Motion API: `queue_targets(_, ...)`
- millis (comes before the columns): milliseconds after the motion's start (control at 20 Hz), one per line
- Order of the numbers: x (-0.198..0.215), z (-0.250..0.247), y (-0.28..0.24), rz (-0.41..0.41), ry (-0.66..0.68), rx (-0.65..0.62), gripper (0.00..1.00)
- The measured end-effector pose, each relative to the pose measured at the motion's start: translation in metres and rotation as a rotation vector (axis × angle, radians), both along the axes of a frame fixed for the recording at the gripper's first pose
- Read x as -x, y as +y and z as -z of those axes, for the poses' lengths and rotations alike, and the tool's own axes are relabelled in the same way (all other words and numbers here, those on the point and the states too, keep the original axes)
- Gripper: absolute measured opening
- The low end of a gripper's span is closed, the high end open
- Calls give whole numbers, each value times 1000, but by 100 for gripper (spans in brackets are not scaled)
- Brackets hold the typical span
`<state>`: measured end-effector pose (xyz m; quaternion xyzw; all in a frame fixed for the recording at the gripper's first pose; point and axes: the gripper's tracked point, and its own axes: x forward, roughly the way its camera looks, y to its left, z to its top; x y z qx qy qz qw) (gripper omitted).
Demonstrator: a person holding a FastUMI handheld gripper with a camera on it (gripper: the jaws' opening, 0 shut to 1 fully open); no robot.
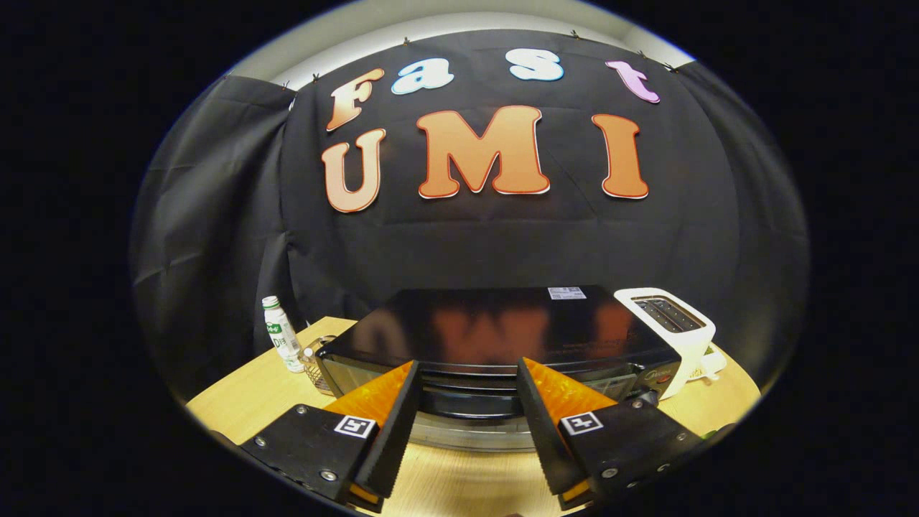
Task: Open the toaster oven, put the food inside, and close the toaster oven door.
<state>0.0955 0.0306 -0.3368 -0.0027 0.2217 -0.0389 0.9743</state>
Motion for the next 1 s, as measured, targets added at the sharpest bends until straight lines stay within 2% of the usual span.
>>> queue_targets(150, 27, -1, 4, -17, 16, -25, 71)
queue_targets(250, 51, 4, 8, -28, 45, -59, 71)
queue_targets(450, 101, 55, 8, -20, 199, -110, 71)
queue_targets(1000, 134, 112, 1, 1, 306, -130, 69)
